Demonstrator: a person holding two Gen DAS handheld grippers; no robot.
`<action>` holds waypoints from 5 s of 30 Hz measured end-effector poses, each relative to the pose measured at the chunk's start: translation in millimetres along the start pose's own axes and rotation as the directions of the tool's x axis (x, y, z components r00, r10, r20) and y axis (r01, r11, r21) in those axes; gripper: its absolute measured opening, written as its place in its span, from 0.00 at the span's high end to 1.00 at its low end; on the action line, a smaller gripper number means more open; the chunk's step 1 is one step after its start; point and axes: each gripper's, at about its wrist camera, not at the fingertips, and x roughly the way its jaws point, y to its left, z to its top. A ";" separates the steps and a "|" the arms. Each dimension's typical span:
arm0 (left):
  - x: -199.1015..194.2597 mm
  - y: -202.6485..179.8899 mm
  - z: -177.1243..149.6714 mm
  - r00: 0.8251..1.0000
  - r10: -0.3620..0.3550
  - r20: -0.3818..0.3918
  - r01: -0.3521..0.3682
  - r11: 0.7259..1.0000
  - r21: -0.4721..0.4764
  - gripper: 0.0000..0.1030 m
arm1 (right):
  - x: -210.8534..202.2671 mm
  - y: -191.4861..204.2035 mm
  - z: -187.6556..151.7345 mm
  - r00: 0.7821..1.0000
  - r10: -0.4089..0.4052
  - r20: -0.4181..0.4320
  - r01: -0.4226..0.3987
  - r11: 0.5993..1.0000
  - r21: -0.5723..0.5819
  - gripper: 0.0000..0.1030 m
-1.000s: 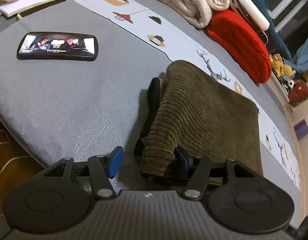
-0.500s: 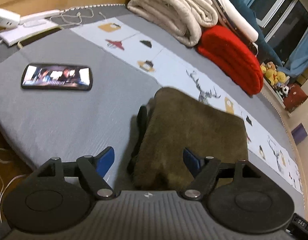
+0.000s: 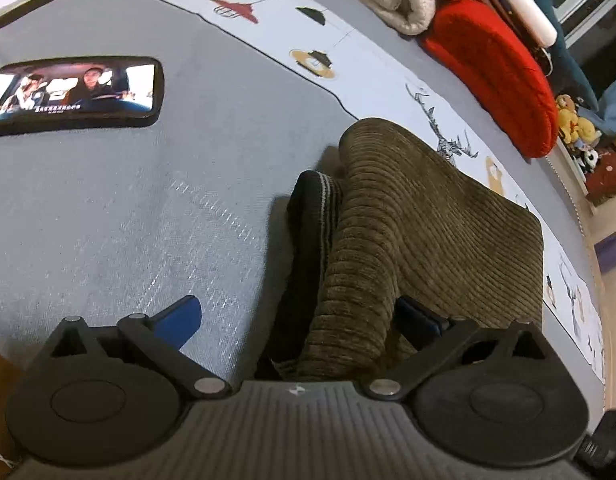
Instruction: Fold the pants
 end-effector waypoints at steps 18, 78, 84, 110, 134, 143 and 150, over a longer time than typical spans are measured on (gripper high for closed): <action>5.3 -58.5 -9.0 0.998 0.029 0.058 -0.040 0.979 0.200 0.30 | 15.5 -9.1 37.9 0.999 -0.032 -0.022 0.034 0.996 0.076 0.66; 93.9 -313.8 -125.9 0.991 0.021 0.131 -0.093 0.812 0.577 0.11 | -130.2 -180.0 49.6 0.865 -0.471 0.175 0.457 0.882 0.116 0.18; 93.3 -316.5 -125.3 0.992 0.021 0.127 -0.093 0.798 0.596 0.12 | -134.1 -183.7 56.6 0.906 -0.387 0.173 0.375 0.922 0.100 0.52; 5.8 -316.8 -173.6 0.975 0.042 0.218 -0.172 0.765 0.621 0.00 | -177.3 -64.7 -17.4 0.717 -0.520 0.464 0.658 0.724 -0.206 0.12; -27.8 -289.8 -208.4 0.978 0.036 0.205 -0.152 0.795 0.587 0.00 | -209.8 -44.7 -103.3 0.699 -0.510 0.502 0.618 0.784 -0.064 0.11; -26.0 -285.7 -204.3 0.975 0.054 0.215 -0.170 0.802 0.572 0.00 | -203.2 -39.5 -103.9 0.717 -0.465 0.519 0.591 0.801 -0.098 0.11; -21.9 -285.7 -205.8 0.973 0.073 0.220 -0.191 0.793 0.579 0.00 | -200.6 -39.7 -100.7 0.724 -0.463 0.510 0.578 0.812 -0.083 0.11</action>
